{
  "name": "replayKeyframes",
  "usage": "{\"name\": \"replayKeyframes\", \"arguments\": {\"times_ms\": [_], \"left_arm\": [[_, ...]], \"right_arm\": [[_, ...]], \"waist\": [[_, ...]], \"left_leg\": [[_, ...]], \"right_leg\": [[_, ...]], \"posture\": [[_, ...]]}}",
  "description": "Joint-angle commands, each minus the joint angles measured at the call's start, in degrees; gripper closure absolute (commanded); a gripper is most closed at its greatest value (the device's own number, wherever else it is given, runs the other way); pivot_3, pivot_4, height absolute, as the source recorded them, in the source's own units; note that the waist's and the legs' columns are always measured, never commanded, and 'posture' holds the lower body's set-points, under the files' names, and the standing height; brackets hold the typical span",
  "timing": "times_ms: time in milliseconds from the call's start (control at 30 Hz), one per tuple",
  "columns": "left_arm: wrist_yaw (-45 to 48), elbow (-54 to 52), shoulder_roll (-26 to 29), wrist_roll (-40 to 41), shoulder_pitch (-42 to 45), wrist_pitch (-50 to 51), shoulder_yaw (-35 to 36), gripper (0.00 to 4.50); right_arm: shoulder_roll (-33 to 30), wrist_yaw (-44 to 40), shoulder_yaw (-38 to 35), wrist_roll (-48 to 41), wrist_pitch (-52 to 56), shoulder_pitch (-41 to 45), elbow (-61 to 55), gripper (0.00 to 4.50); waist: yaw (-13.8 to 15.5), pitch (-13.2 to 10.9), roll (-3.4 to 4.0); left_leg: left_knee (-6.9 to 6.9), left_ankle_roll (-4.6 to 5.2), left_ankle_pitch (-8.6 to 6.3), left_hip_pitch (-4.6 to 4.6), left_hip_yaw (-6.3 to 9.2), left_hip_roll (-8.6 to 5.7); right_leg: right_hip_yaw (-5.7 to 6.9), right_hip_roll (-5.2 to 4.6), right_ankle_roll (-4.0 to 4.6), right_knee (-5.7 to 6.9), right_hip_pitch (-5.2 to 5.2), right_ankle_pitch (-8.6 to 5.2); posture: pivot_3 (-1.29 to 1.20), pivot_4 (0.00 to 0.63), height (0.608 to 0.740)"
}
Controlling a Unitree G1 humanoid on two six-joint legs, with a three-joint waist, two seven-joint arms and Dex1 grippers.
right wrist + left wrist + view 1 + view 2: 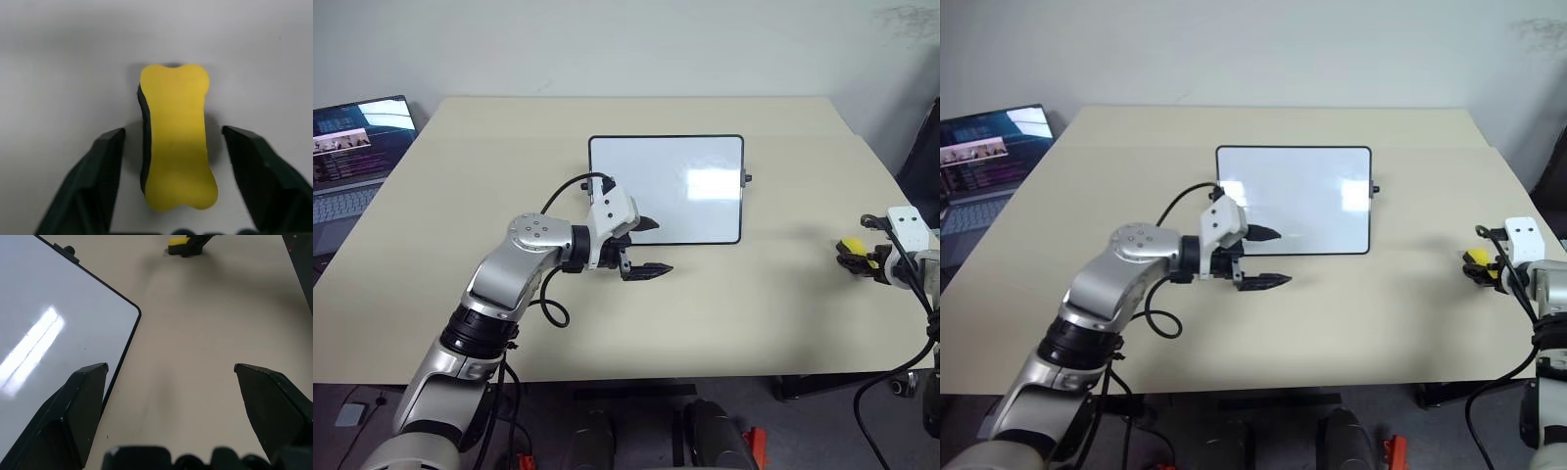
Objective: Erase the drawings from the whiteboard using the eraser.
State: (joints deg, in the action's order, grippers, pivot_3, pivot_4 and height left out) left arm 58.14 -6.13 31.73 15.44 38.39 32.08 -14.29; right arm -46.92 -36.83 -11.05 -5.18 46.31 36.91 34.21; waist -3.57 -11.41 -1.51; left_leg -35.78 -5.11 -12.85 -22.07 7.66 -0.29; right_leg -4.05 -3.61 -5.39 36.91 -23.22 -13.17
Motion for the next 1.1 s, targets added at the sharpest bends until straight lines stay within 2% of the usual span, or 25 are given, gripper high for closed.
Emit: {"name": "replayKeyframes", "arguments": {"times_ms": [33, 167, 267, 400, 500, 600, 733, 833, 967, 1100], "left_arm": [[-0.2, -0.5, 0.3, -0.2, 1.3, -1.1, 1.3, 0.00], [-3.7, 1.8, 0.1, -0.8, 2.3, -3.3, 5.2, 0.00], [-13.6, 5.5, -2.6, -1.2, 5.1, -6.9, 12.5, 0.00], [-29.8, 13.2, -4.9, -2.6, 9.3, -9.4, 23.0, 0.00], [-35.6, 16.4, -3.4, -5.0, 6.6, -12.6, 26.6, 0.00], [-38.9, 17.8, -3.2, -5.7, 4.2, -13.8, 28.6, 0.00], [-45.3, 19.8, -3.2, -7.8, -3.3, -15.7, 31.8, 0.00], [-48.1, 21.6, -5.0, -7.0, -6.3, -16.8, 33.3, 0.00], [-48.9, 22.3, -7.0, -9.5, -10.6, -21.9, 30.3, 0.00], [-49.1, 20.8, -10.6, -7.6, -11.7, -21.3, 29.7, 0.00]], "right_arm": [[-1.9, -0.6, -0.6, -0.9, -1.0, 1.8, -2.4, 0.03], [-1.6, -0.6, -1.7, -3.1, 1.3, 2.4, -11.6, 0.03], [1.1, 2.3, -0.7, -2.7, -0.5, 1.4, -18.5, 0.03], [9.0, 9.5, -2.6, -3.2, -10.8, 1.7, -18.3, 0.03], [15.1, 14.5, -5.7, -4.2, -21.4, 0.1, -14.5, 0.03], [18.2, 15.7, -7.5, -5.7, -26.9, -1.7, -12.3, 0.03], [23.5, 15.9, -7.0, -7.2, -33.3, -6.2, -12.6, 0.03], [25.5, 17.1, -7.5, -7.6, -36.7, -6.7, -11.9, 0.03], [27.4, 19.0, -7.4, -7.5, -42.6, -7.8, -10.6, 0.03], [28.2, 19.8, -6.1, -7.0, -44.5, -8.9, -10.5, 0.03]], "waist": [[0.0, 0.0, 0.00], [-0.2, 0.0, 0.05], [-0.3, 0.0, 0.05], [-0.4, 0.0, -0.04], [-0.5, 0.0, 0.00], [0.0, 0.0, 0.00], [0.3, 0.0, -0.03], [0.3, 0.0, 0.01], [0.5, 0.0, -0.02], [0.5, 0.0, -0.02]], "left_leg": [[0.00, 0.00, 0.00, 0.00, 0.00, 0.00], [0.00, 0.00, 0.00, 0.00, 0.00, 0.00], [0.00, 0.00, 0.00, 0.00, 0.02, 0.02], [-0.04, 0.00, 0.00, 0.00, 0.03, 0.02], [0.02, 0.00, 0.00, 0.04, 0.02, 0.01], [0.08, -0.01, -0.02, -0.01, 0.04, -0.01], [0.08, 0.01, -0.07, -0.08, 0.09, 0.00], [0.08, 0.00, -0.07, -0.07, 0.07, -0.01], [0.01, 0.00, -0.06, -0.03, 0.09, 0.00], [0.00, 0.00, -0.06, 0.05, 0.06, 0.00]], "right_leg": [[0.00, 0.00, 0.00, 0.00, 0.00, 0.00], [0.00, 0.00, 0.00, 0.01, -0.01, 0.00], [0.01, 0.01, -0.01, 0.02, -0.03, 0.00], [0.01, 0.01, -0.04, -0.01, -0.01, 0.01], [0.00, 0.00, -0.04, 0.00, -0.01, 0.02], [0.01, -0.01, 0.21, -0.02, -0.05, 0.17], [0.05, -0.01, 0.23, -0.02, -0.11, 0.18], [0.03, -0.01, 0.23, -0.01, -0.11, 0.18], [0.06, 0.00, 0.22, 0.00, -0.04, 0.17], [0.04, 0.00, 0.22, 0.00, 0.03, 0.17]], "posture": [[0.00, 0.150, 0.740], [0.00, 0.150, 0.740], [0.00, 0.150, 0.740], [0.00, 0.150, 0.740], [0.00, 0.150, 0.740], [0.00, 0.150, 0.740], [0.00, 0.150, 0.740], [0.00, 0.150, 0.740], [0.00, 0.150, 0.740], [0.00, 0.150, 0.740]]}}
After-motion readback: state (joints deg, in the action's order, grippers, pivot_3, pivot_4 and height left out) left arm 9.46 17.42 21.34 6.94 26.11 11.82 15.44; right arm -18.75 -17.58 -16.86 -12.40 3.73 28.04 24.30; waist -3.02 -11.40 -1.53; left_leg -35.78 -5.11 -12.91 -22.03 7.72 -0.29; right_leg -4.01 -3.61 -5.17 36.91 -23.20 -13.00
